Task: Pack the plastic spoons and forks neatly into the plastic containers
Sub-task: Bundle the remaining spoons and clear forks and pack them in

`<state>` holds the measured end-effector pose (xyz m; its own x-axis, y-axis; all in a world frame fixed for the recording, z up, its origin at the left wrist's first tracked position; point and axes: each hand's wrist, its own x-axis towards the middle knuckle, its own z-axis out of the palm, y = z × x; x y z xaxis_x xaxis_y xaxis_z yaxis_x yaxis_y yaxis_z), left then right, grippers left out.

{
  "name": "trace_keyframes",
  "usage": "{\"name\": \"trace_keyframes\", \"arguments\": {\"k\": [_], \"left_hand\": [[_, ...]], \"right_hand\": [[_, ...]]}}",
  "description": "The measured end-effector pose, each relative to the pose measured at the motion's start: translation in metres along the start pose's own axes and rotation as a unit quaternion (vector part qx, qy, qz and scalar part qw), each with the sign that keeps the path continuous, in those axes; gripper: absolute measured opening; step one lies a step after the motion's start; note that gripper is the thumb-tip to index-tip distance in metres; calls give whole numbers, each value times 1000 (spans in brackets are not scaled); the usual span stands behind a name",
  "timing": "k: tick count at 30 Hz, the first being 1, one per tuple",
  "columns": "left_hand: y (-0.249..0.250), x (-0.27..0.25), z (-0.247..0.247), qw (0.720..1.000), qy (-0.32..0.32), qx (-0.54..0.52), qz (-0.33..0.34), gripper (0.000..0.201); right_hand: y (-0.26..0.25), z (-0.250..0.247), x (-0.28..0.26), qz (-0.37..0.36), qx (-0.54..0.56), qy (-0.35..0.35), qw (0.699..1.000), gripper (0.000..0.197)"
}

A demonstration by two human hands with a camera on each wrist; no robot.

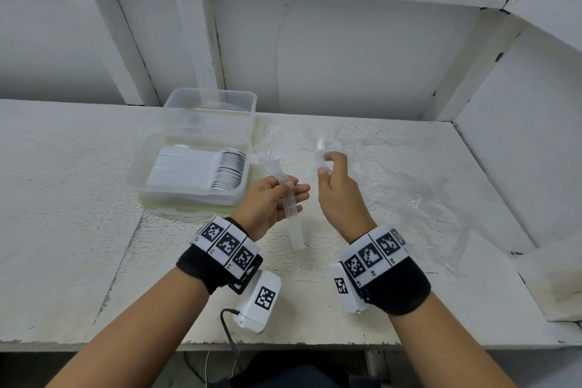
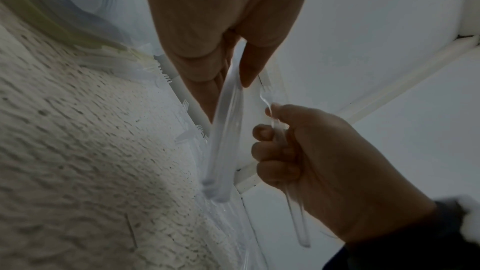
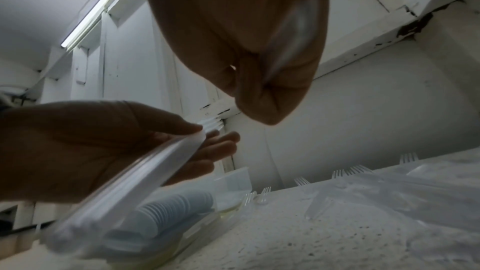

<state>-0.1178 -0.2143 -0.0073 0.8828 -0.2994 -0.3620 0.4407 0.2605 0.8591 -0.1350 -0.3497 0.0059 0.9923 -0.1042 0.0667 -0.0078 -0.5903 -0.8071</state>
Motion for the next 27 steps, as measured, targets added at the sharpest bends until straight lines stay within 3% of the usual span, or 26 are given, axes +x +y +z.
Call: {"name": "trace_keyframes", "arguments": {"k": [3,7,11,16,21,24,27], "left_hand": [[0,3,2,1000,-1,-11,1,11],[0,6,4,1000,-20,-13,4,15],[2,7,5,999,-39,-8,1,18],[10,14,-1,999,-46,-24,-12,30],[20,21,-8,997,-66,-40,-23,22],[27,25,-11,997,-58,-39,-19,23],[38,32,-14,998,-5,-67,6,18]], "right_hand": [[2,7,1,-10,-8,-16,1000,12],[4,15,3,-54,-85,70,992,16],[3,20,11,-64,-82,95,990,18],[3,24,23,-42,49,37,997,23],[-1,30,29,-23,135,-6,991,28],[-3,32,34,-42,103,-16,994,30],[-9,29,36,-82,14,-27,996,40]]}}
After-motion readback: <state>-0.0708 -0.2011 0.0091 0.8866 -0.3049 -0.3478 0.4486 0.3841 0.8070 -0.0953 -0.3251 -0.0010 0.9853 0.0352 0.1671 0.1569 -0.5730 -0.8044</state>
